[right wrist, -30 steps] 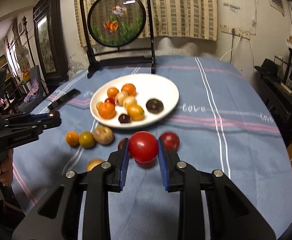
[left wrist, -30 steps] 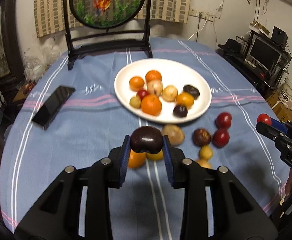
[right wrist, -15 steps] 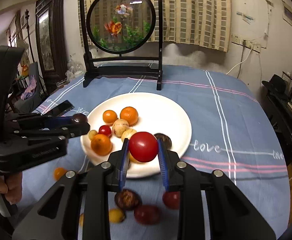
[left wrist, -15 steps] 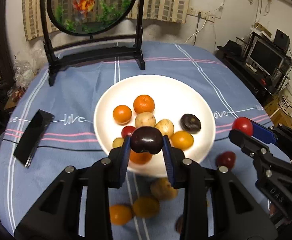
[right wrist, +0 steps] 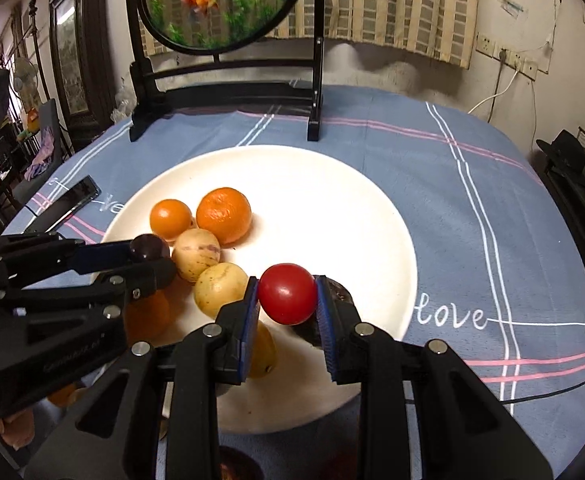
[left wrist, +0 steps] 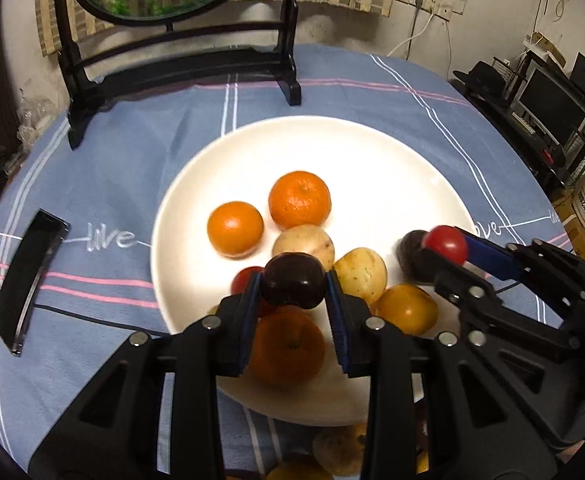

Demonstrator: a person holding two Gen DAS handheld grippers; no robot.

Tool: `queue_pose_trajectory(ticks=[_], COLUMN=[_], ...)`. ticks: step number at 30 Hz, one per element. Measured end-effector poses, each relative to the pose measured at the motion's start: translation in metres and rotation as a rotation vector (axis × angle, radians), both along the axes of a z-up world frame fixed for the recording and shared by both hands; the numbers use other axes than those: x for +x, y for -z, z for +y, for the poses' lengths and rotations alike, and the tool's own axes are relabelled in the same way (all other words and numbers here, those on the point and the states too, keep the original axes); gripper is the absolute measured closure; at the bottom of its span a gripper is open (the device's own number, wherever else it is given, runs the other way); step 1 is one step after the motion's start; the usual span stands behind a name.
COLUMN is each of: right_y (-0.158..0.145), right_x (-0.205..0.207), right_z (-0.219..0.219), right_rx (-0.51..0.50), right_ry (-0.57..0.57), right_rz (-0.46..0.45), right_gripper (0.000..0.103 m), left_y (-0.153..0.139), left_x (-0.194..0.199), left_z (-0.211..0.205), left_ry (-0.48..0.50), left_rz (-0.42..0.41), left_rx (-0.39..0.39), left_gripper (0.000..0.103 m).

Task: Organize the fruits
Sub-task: 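Carry both fruits onto the white plate and open both tools, then move both tools back over the remaining fruits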

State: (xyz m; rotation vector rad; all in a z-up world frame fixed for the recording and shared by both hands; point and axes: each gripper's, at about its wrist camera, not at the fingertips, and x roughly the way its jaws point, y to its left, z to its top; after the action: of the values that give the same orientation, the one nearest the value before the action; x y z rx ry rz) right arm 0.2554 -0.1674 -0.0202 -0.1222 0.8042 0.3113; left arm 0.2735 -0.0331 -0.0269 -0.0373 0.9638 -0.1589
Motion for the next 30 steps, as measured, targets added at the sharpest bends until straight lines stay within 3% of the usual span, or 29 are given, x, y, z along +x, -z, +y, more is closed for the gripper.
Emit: queue_pose_trajectory(ticks=[3,5,8,12,17,21,30], right_y=[0.004,0.004,0.002,-0.005,-0.016,-0.018,-0.002], right_x=[0.003,0.003,0.001,-0.012,-0.035,-0.057,-0.121], right_z=[0.002,0.000,-0.005,-0.012,-0.029,-0.043,-0.073], right_rx=[-0.002,-0.012,0.005,0.026,0.066,0.090,0.155], right_ry=[-0.004,0.015,0.022,0.028,0.051,0.065,0.121], right_rz=[0.016,0.012,0.009,-0.002,-0.022,-0.019,0.011], right_gripper=[0.070,0.060,0.058,0.054,0.043,0.043,0.042], left_y=[0.001,-0.001,-0.005,-0.015,-0.026,-0.033,-0.022], left_x=[0.000,0.000,-0.003,-0.013,-0.034,-0.055,-0.110], left_z=[0.000,0.001,0.008,0.010,0.015,0.028,0.041], left_ry=[0.001,-0.013,-0.038,-0.026,-0.026,-0.047,-0.082], left_rz=[-0.007,-0.014,-0.020,-0.034,-0.065,-0.065,-0.049], left_rx=[-0.002,0.004,-0.009,-0.013,0.014,-0.026,-0.013], left_gripper=[0.064,0.060,0.043,0.031,0.023,0.019,0.016])
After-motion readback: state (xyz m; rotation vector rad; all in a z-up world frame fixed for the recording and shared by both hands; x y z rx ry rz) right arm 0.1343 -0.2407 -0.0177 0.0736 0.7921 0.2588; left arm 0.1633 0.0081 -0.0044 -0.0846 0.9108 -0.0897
